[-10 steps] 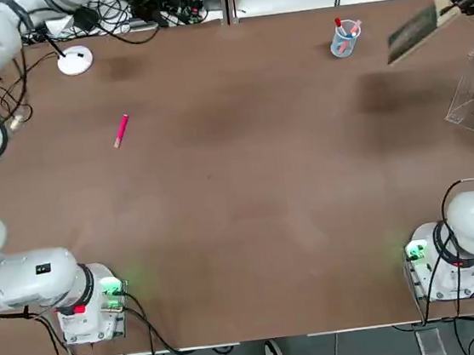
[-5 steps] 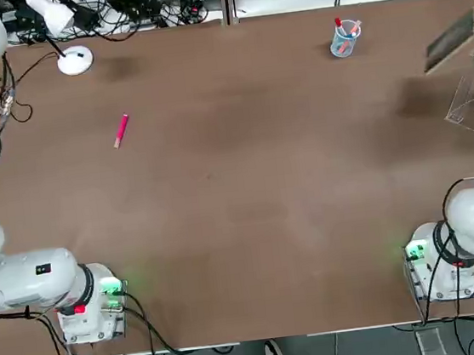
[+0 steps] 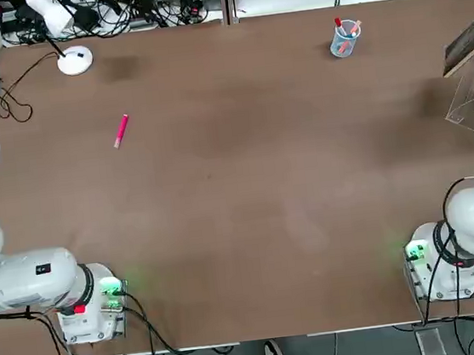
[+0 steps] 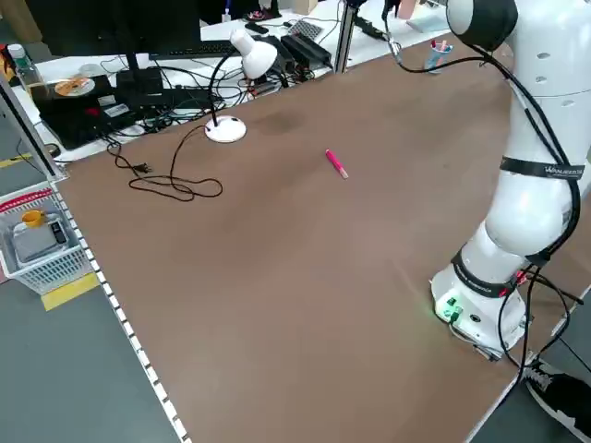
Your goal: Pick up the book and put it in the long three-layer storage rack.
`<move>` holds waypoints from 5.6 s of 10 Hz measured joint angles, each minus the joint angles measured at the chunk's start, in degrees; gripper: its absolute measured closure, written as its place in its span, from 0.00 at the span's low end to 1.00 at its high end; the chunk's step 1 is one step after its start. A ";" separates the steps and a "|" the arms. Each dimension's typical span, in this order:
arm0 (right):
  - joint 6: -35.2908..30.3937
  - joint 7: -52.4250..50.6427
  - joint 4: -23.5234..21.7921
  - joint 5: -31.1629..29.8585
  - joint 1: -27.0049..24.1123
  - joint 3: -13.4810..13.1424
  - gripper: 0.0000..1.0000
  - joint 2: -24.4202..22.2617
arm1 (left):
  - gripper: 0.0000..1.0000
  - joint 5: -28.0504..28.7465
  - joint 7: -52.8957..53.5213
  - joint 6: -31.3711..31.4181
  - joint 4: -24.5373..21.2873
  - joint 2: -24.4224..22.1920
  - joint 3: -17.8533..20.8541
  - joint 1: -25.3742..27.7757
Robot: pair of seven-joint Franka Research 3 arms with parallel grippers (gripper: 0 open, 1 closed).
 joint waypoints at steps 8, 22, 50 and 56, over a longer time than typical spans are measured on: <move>-0.02 0.13 4.36 -4.91 -3.25 -0.25 0.85 6.56 | 0.00 1.97 1.45 -1.89 0.31 -0.04 0.18 5.42; -1.37 -2.49 4.51 -10.71 -3.48 0.06 0.85 9.13 | 0.00 -2.20 -0.44 -8.72 0.37 -1.38 8.00 3.43; 1.62 1.39 10.98 -9.42 -3.54 0.18 0.85 17.05 | 0.00 -13.18 0.17 -15.20 -23.62 -29.73 31.10 -5.00; 1.93 1.39 11.92 -9.42 -3.55 0.24 0.85 18.45 | 0.00 -13.18 0.17 -15.06 -23.96 -29.52 31.05 -4.87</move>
